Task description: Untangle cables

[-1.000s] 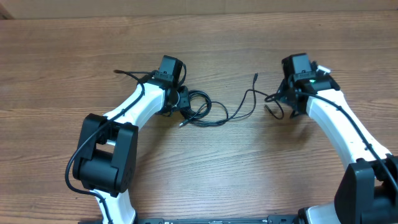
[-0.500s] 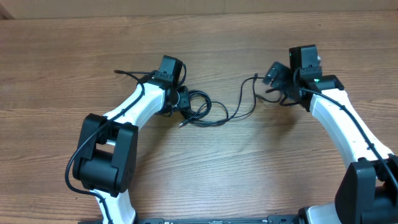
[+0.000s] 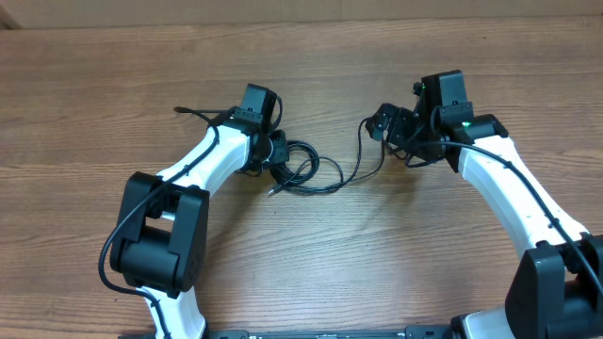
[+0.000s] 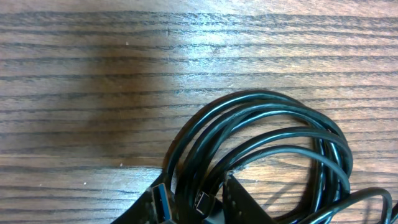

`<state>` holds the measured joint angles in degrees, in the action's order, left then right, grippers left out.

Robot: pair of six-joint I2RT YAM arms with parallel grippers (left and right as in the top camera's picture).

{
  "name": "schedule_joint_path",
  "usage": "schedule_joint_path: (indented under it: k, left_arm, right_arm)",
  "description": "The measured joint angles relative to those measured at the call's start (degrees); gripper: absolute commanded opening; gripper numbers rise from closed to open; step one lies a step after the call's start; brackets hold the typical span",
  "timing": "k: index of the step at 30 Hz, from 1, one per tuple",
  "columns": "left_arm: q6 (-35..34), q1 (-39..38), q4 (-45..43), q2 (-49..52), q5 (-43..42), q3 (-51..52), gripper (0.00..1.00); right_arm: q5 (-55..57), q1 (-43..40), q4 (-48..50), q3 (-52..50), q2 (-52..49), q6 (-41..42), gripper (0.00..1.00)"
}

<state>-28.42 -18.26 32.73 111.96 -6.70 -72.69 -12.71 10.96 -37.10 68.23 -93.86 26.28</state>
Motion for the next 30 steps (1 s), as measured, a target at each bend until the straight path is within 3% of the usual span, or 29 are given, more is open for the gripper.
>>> schedule_joint_path:
  k: [5,16,22,27,30]
  left_arm:
    - [-0.13,0.0,0.02,0.0,-0.04,0.0,0.04]
    - [-0.15,0.0,-0.07,0.0,-0.22,0.0,0.04]
    - [-0.15,0.0,-0.22,0.0,-0.2,0.0,0.04]
    - [-0.15,0.0,-0.26,0.0,-0.22,0.0,0.04]
    - [-0.15,0.0,-0.28,0.0,-0.2,0.0,0.04]
  right_arm:
    - [-0.17,0.0,0.02,0.02,0.0,-1.16,1.0]
    - [7.48,0.0,5.55,0.0,0.0,4.02,1.0]
    - [-3.76,0.02,16.39,0.0,0.0,-1.95,1.0]
    - [-9.68,0.07,22.18,0.0,0.0,-2.01,1.0]
    - [-11.58,0.42,19.41,0.0,0.0,-0.63,0.88]
